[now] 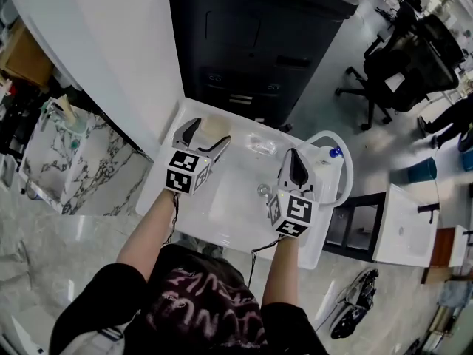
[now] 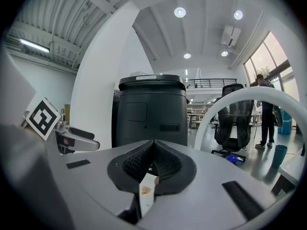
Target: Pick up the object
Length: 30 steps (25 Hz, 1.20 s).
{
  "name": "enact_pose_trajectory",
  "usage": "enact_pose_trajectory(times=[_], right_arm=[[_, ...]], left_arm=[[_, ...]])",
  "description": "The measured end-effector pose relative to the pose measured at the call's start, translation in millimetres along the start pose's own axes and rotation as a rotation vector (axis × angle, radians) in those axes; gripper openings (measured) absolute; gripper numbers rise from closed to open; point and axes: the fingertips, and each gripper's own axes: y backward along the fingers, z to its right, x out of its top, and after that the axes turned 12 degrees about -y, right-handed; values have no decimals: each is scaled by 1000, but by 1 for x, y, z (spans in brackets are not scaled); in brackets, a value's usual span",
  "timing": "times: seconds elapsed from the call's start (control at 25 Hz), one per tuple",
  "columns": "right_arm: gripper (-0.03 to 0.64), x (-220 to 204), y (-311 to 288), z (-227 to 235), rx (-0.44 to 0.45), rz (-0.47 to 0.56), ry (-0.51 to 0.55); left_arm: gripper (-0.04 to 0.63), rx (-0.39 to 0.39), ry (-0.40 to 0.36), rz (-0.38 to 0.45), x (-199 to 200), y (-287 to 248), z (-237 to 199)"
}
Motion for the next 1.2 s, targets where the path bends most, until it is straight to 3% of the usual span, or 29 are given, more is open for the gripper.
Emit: enact_pose_trajectory(times=[0.2, 0.44, 0.76, 1.2], right_arm=[[15, -1, -5, 0, 0, 0, 4], [15, -3, -13, -1, -1, -5, 8], [15, -4, -21, 6, -19, -11, -4], [15, -17, -34, 10, -32, -32, -7]], left_arm=[[382, -10, -15, -59, -20, -18, -1], [393, -28, 54, -127, -47, -47, -7], [445, -47, 55, -314, -110, -94, -15], [505, -62, 27, -440, -153, -147, -21]])
